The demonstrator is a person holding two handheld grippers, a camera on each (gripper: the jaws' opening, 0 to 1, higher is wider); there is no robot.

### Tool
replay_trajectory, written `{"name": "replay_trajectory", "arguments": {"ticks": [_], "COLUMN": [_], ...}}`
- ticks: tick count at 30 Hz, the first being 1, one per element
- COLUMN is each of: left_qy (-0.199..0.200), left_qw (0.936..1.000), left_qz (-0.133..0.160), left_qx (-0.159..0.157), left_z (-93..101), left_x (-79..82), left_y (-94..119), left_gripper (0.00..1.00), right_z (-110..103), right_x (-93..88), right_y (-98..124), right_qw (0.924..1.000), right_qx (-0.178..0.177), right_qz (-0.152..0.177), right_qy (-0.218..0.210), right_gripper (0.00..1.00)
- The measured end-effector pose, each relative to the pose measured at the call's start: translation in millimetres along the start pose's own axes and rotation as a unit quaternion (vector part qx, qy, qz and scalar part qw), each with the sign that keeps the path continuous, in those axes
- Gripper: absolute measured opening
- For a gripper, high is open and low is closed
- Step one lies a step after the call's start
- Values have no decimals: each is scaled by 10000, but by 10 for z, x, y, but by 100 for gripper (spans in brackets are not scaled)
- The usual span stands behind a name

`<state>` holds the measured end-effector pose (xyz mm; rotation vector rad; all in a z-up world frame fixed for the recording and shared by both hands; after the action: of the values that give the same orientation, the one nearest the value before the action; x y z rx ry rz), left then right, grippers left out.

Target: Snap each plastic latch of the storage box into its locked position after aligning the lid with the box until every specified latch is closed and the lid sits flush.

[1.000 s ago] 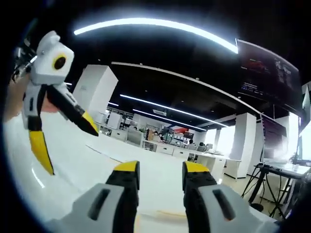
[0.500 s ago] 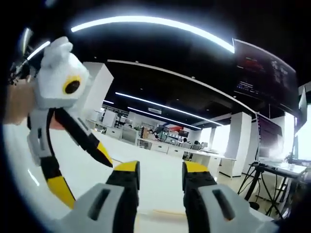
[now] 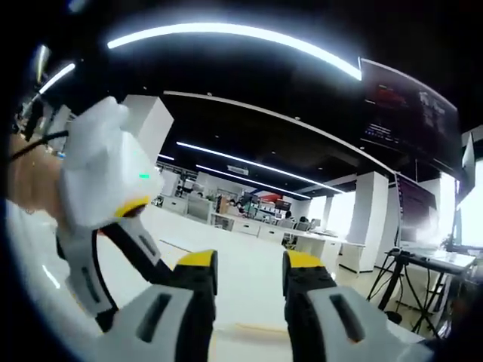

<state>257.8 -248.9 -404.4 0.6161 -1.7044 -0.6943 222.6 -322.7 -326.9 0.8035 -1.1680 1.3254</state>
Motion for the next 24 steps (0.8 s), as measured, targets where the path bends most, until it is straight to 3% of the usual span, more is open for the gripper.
{"name": "replay_trajectory", "arguments": {"ticks": [9, 24], "left_qy": [-50, 115], "left_qw": [9993, 9967], "left_qz": [-305, -518], "left_qx": [-225, -612], "left_z": [-1, 0], "left_x": [-26, 46], "left_y": [-135, -190], "left_gripper": [51, 42], "right_z": [-3, 4], "right_x": [-24, -66], "right_y": [-16, -30], "right_qw": [10000, 9997], "right_qx": [44, 60], "right_qz": [-71, -181], "right_qy": [-43, -170], "right_gripper": [33, 32]}}
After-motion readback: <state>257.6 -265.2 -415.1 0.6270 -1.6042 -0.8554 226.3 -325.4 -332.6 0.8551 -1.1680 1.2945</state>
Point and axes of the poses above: the point that each gripper's makers call its tool centre point, and the gripper's own axes: y roughly backward along the fingers, z roughly to its right, x roughly out of its top, the point moved 5 cm from there along y, roughly backward along the fingers, and after that the axes turned 2 degrees about -x, right-handed, at the moved point
